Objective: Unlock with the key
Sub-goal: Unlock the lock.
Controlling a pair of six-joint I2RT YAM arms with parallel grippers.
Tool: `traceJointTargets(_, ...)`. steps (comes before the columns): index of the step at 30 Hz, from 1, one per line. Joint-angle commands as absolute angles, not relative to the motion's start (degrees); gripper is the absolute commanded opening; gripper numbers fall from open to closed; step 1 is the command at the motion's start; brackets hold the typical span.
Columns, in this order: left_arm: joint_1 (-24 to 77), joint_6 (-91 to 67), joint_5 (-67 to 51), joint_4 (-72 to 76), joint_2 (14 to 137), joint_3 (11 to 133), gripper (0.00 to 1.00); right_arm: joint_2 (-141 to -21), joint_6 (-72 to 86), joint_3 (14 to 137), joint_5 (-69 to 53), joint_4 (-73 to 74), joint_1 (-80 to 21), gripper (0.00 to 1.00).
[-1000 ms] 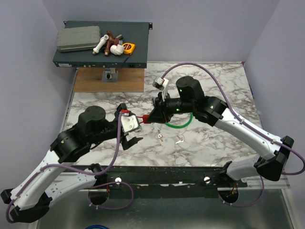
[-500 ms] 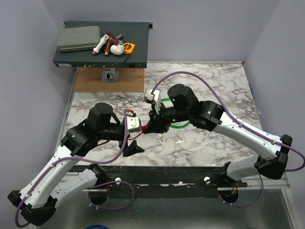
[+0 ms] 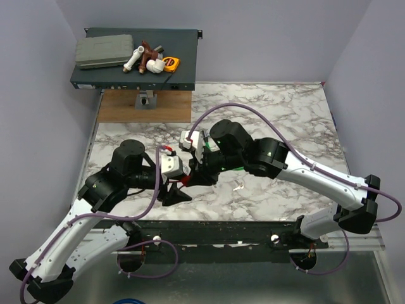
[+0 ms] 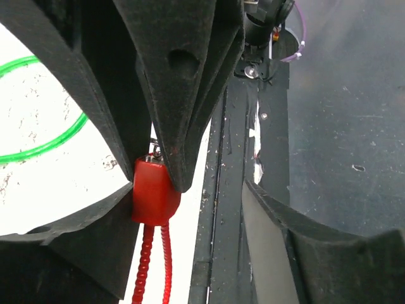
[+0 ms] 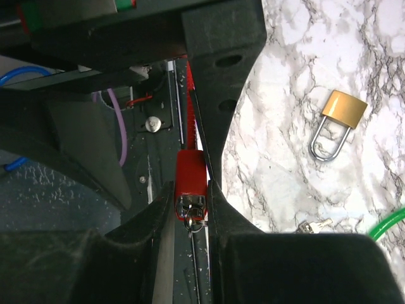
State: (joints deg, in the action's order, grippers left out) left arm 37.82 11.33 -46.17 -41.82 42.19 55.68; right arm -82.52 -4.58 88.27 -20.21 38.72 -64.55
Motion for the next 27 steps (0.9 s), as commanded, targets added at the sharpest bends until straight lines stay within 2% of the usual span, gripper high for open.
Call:
traceJointTargets(1, 37.0, 10.0, -49.5, -41.4, 39.8, 54.5, 0.58, -82.7, -5.6, 90.7, -18.8, 39.6, -65.0, 0.01)
traceJointTargets(9, 36.2, 9.9, -50.2, -40.5, 38.2, 53.0, 0.33, -84.2, -5.7, 91.8, -21.0, 40.5, -65.8, 0.01)
traceJointTargets(10, 36.1, 9.8, -50.3, -40.3, 38.1, 53.2, 0.26, -84.4, -5.7, 91.8, -21.2, 40.5, -66.1, 0.01)
traceJointTargets(12, 35.8, 9.9, -50.0, -40.5, 37.8, 53.5, 0.04, -84.6, -5.5, 91.7, -22.0, 40.2, -66.3, 0.01)
traceJointTargets(13, 35.4, 10.0, -49.7, -40.7, 37.6, 53.6, 0.0, -84.5, -5.4, 91.5, -22.3, 39.8, -66.4, 0.02)
traceJointTargets(14, 35.1, 10.2, -49.8, -41.1, 37.2, 53.6, 0.0, -84.3, -5.2, 91.5, -22.6, 39.2, -66.4, 0.07)
traceJointTargets(15, 34.8, 10.2, -49.9, -41.4, 36.9, 53.5, 0.0, -84.0, -4.9, 91.2, -22.7, 38.2, -66.4, 0.18)
traceJointTargets(17, 34.0, 9.4, -50.5, -41.7, 36.0, 52.9, 0.0, -83.1, -4.7, 90.6, -23.7, 36.5, -66.5, 0.33)
traceJointTargets(20, 33.1, 8.1, -51.2, -41.7, 34.9, 51.8, 0.0, -80.5, -4.7, 89.5, -24.1, 33.5, -66.4, 0.47)
traceJointTargets(23, 32.5, 7.6, -51.5, -42.1, 34.2, 51.9, 0.0, -77.8, -4.9, 88.7, -21.3, 31.3, -66.4, 0.54)
traceJointTargets(27, 32.2, 7.0, -53.1, -43.0, 34.0, 52.8, 0.0, -73.0, -4.9, 86.1, -17.0, 30.1, -66.4, 0.55)
